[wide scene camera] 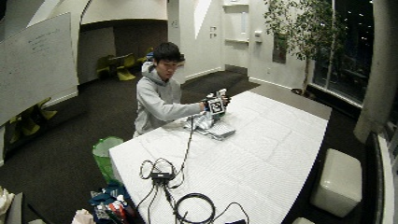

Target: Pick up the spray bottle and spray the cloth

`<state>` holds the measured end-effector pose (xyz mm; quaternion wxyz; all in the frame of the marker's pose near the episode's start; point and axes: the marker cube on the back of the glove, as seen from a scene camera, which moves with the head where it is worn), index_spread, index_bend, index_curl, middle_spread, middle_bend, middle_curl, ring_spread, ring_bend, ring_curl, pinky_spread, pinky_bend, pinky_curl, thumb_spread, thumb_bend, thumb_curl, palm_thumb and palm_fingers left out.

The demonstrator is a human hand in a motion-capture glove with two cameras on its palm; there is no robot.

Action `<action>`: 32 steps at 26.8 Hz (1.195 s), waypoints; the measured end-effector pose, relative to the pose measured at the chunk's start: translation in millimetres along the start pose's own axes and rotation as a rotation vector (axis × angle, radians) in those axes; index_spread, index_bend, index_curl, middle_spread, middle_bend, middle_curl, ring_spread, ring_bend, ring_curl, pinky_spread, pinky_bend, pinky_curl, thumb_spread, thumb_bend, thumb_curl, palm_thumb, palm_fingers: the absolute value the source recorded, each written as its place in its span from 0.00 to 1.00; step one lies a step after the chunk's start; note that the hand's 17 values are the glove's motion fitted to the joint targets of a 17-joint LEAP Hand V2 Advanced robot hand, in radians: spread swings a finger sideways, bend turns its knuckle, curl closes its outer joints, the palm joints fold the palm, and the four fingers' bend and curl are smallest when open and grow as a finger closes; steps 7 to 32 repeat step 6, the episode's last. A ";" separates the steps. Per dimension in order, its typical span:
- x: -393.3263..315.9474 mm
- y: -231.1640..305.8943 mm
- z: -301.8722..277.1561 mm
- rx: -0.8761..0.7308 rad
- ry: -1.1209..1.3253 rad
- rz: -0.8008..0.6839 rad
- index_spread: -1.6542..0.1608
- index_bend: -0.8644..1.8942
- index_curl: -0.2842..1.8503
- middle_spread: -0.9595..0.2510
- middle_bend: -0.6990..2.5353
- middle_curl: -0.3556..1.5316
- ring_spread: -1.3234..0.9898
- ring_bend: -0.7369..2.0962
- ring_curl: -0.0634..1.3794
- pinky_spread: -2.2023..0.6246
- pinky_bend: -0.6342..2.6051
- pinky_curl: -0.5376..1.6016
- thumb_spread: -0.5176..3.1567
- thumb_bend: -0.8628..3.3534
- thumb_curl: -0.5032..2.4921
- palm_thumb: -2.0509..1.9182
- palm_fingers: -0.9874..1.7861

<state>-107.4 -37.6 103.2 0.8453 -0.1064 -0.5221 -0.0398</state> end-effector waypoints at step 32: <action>-15.4 51.0 -20.9 -0.134 0.070 -0.056 0.76 0.34 0.29 0.76 0.30 0.39 0.56 0.41 0.27 0.81 0.36 0.43 0.38 0.20 0.36 0.72 0.45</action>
